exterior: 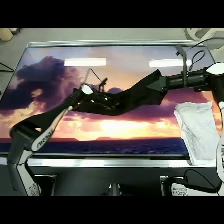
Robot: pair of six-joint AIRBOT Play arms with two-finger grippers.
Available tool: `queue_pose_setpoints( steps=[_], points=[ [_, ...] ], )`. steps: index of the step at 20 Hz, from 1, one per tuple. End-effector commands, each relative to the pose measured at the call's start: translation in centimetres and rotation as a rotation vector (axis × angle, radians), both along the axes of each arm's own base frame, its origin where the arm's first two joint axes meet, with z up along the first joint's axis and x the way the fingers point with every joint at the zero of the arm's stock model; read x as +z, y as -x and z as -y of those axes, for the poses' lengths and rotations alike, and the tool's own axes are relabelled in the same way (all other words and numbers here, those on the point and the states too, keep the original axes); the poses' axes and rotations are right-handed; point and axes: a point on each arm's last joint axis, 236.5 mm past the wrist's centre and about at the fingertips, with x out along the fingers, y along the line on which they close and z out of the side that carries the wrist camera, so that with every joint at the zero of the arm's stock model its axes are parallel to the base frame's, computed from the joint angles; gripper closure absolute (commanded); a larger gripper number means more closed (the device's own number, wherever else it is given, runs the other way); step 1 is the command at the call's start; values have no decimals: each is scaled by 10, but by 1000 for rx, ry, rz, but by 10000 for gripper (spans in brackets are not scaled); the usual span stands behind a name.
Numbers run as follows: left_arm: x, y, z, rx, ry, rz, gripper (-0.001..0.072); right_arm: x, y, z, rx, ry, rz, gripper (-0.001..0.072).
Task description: Fold the shirts.
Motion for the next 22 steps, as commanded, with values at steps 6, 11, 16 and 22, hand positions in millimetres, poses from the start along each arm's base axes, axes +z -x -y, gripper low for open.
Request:
queue_pose_setpoints(
  steps=[6, 11, 16, 22],
  points=[
    [6, -12, 11, 25, 36, 73, 684, -1, 21, 19, -38, 151, -37, 694],
    [122, -93, -134, 200, -10, 321, 684, -32, -8, -50, 2, 100, -30, 694],
    [261, -91, -234, 325, 0, 600, 683, -68, -32, -186, 17, -142, -51, 694],
    [316, -41, -240, 244, -49, 732, 683, -97, -50, -251, -9, -314, -96, 10]
  ],
)
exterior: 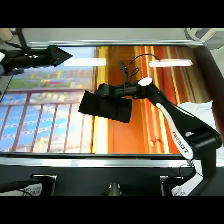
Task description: Fold the shirts.
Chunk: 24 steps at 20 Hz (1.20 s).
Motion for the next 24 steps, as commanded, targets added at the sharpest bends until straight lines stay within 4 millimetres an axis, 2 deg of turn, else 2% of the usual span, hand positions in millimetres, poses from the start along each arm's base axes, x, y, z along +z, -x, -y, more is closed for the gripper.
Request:
queue_pose_setpoints(
  steps=[1, 3, 4, 6, 8, 9, 10, 11, 14, 15, 17, 18, 19, 20, 21, 22, 24],
  points=[
    [15, 26, -8, -32, -78, 38, 683, -2, -13, -12, -27, -77, 10, 11],
    [6, 28, -11, -39, -124, 25, 683, -6, -4, 26, 52, 12, 21, 11],
    [2, 27, -15, -31, -150, 25, 683, -15, -1, 55, 78, 99, 4, 11],
    [-4, 25, -21, -20, -186, 24, 683, -40, 7, 128, 91, 318, -57, 11],
    [-4, 25, -21, -20, -189, 24, 683, -81, 31, 216, 86, 590, -240, 35],
    [-4, 25, -21, -19, -190, 24, 683, -94, 44, 239, 88, 657, -314, 41],
    [-4, 25, -21, -22, -192, 27, 683, -104, 53, 244, 96, 666, -351, 41],
    [-4, 25, -21, -23, -193, 29, 683, -112, 56, 238, 83, 642, -365, 41],
    [-4, 25, -21, -23, -193, 28, 683, -128, 33, 196, -62, 502, -339, 55],
    [-4, 25, -21, -23, -191, 26, 683, -133, 29, 184, -90, 474, -354, 106],
    [-4, 25, -21, -22, -190, 25, 682, -141, 28, 161, -95, 437, -370, 121],
    [-4, 25, -21, -19, -187, 21, 682, -144, 27, 149, -99, 416, -375, 182],
    [-4, 26, -21, -14, -180, 13, 682, -146, 27, 139, -101, 398, -380, 195],
    [-4, 26, -21, -14, -179, 13, 683, -146, 26, 133, -106, 387, -377, 324],
    [-3, 26, -21, -14, -179, 14, 682, -143, 25, 128, -103, 370, -369, 603],
    [-3, 26, -21, -13, -179, 15, 683, -133, 20, 126, -90, 343, -329, 695],
    [-2, 26, -21, -13, -180, 16, 682, -89, 5, 133, -43, 295, -173, 695]
  ],
)
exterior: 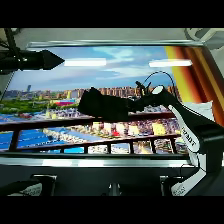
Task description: Fold the shirts.
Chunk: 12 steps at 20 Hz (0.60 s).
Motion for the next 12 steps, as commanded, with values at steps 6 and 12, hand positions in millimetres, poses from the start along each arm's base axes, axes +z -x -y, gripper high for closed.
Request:
queue_pose_setpoints(
  steps=[6, 12],
  points=[
    [-1, -1, 0, 3, 2, -5, 682, 197, -32, 139, 41, 7, 345, 695],
    [-1, -1, 0, 3, 2, -5, 682, 249, -10, 331, -330, 129, 398, 695]
  ],
)
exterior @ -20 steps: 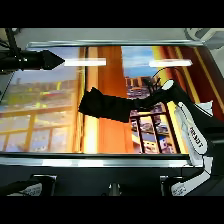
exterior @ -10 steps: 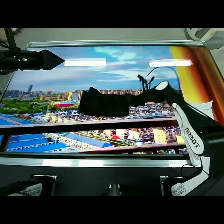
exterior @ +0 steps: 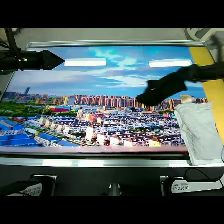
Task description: Fold the shirts.
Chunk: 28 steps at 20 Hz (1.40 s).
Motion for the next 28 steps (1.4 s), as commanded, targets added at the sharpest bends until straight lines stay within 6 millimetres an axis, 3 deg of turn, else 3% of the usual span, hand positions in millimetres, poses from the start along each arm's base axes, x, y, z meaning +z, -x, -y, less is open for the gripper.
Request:
queue_pose_setpoints(
  steps=[1, 4, 8, 11, 14, 16, 20, 23, 24, 25, 27, 28],
  points=[
    [0, 0, 0, 0, 0, 0, 682, 24, 33, 101, -200, 32, 9, 695],
    [0, 0, 0, 0, 0, 0, 682, 28, 68, 158, -323, 30, -12, 694],
    [0, 0, 0, 0, 0, 1, 682, 30, 114, 187, -386, 25, -75, 694],
    [1, 0, 4, -8, -1, 7, 682, 11, 160, 187, -360, 87, -253, 694],
    [2, 1, 9, -14, 0, 14, 682, -5, 184, 193, -408, 176, -363, 694],
    [2, 0, 10, -14, 2, 17, 682, -25, 210, 191, -436, 201, -468, 694],
    [2, 0, 11, -15, 2, 18, 682, -73, 281, 183, -477, 289, -732, 694],
    [2, 0, 11, -15, 1, 22, 682, -104, 282, 177, -502, 279, -721, 691],
    [3, 0, 11, -14, 1, 23, 682, -114, 287, 172, -496, 261, -750, 672],
    [3, 0, 11, -14, 1, 22, 682, -122, 293, 166, -483, 246, -782, 608],
    [3, 0, 11, -14, 1, 23, 682, -133, 300, 155, -462, 214, -820, 440],
    [2, 0, 11, -14, 1, 23, 682, -134, 300, 156, -463, 217, -819, 306]
  ],
)
